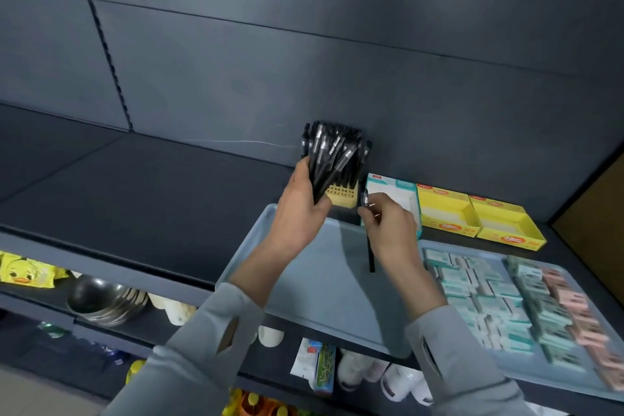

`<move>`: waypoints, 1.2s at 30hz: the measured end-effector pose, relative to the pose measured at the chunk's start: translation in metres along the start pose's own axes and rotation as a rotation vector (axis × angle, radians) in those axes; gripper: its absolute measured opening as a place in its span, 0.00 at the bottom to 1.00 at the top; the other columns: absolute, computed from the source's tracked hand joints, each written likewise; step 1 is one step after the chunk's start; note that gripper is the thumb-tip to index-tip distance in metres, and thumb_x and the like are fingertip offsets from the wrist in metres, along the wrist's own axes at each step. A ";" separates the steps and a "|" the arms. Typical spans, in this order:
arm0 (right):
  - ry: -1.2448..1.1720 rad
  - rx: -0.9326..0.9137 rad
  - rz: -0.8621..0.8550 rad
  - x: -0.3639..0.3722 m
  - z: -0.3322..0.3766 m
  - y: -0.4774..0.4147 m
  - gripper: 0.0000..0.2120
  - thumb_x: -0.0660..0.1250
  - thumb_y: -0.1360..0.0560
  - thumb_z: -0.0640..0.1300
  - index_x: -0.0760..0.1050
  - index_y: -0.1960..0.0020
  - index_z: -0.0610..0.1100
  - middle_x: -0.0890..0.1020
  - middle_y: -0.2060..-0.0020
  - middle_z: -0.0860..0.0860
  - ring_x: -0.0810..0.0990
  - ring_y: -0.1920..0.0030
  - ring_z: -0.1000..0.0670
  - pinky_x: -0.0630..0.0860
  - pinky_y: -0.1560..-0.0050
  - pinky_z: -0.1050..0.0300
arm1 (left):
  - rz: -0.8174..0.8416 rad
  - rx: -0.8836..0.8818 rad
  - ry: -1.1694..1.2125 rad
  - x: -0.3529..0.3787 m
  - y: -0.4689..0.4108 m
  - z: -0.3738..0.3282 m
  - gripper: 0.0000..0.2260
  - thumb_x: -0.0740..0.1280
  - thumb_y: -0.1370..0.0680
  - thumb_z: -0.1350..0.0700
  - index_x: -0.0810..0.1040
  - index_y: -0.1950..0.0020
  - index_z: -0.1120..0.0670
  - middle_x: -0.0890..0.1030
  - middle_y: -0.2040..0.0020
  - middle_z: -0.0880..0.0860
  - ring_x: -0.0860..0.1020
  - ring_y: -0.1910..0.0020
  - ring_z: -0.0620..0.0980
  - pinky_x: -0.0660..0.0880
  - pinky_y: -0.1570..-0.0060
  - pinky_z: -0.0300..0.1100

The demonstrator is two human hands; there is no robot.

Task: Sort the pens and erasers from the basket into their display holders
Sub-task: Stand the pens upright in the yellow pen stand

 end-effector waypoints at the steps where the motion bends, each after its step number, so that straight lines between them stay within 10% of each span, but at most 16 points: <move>1: -0.047 -0.028 -0.038 -0.004 0.004 0.000 0.05 0.67 0.22 0.44 0.77 0.48 0.46 0.84 0.56 0.48 0.80 0.54 0.43 0.66 0.59 0.57 | -0.039 0.011 0.087 -0.004 0.002 0.002 0.18 0.65 0.24 0.63 0.68 0.37 0.52 0.78 0.48 0.51 0.76 0.50 0.49 0.72 0.51 0.37; 9: -0.160 -0.112 -0.100 -0.002 0.017 0.001 0.05 0.68 0.22 0.44 0.78 0.48 0.43 0.82 0.60 0.52 0.78 0.60 0.49 0.65 0.59 0.60 | 0.075 -0.331 0.192 0.020 0.033 0.087 0.15 0.67 0.21 0.54 0.68 0.37 0.51 0.77 0.64 0.49 0.78 0.66 0.50 0.76 0.71 0.45; 14: -0.197 -0.127 -0.183 -0.008 0.027 -0.016 0.07 0.68 0.22 0.48 0.79 0.50 0.44 0.83 0.59 0.51 0.79 0.59 0.48 0.73 0.55 0.54 | 0.045 -0.300 0.218 0.005 0.017 0.084 0.14 0.66 0.21 0.56 0.67 0.37 0.49 0.81 0.55 0.47 0.80 0.57 0.44 0.75 0.67 0.32; 25: -0.292 -0.074 -0.222 0.010 0.040 -0.076 0.10 0.66 0.21 0.50 0.76 0.57 0.45 0.83 0.66 0.51 0.84 0.64 0.53 0.80 0.54 0.46 | 0.069 -0.676 0.854 -0.004 -0.021 0.107 0.11 0.69 0.22 0.60 0.75 0.41 0.61 0.81 0.53 0.58 0.83 0.60 0.51 0.80 0.61 0.41; 36: -0.068 -0.096 -0.154 0.066 0.057 -0.109 0.11 0.67 0.22 0.48 0.74 0.61 0.45 0.83 0.68 0.49 0.84 0.64 0.45 0.80 0.58 0.46 | 0.203 -0.724 0.911 -0.006 -0.038 0.132 0.14 0.67 0.21 0.60 0.76 0.39 0.66 0.83 0.49 0.60 0.85 0.55 0.53 0.82 0.57 0.44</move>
Point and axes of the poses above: each hand's wrist, its own y-axis away from the middle knuckle, its own x-axis out of the palm, z = x × y, the point moved 10 cm from there along -y, towards the middle knuckle
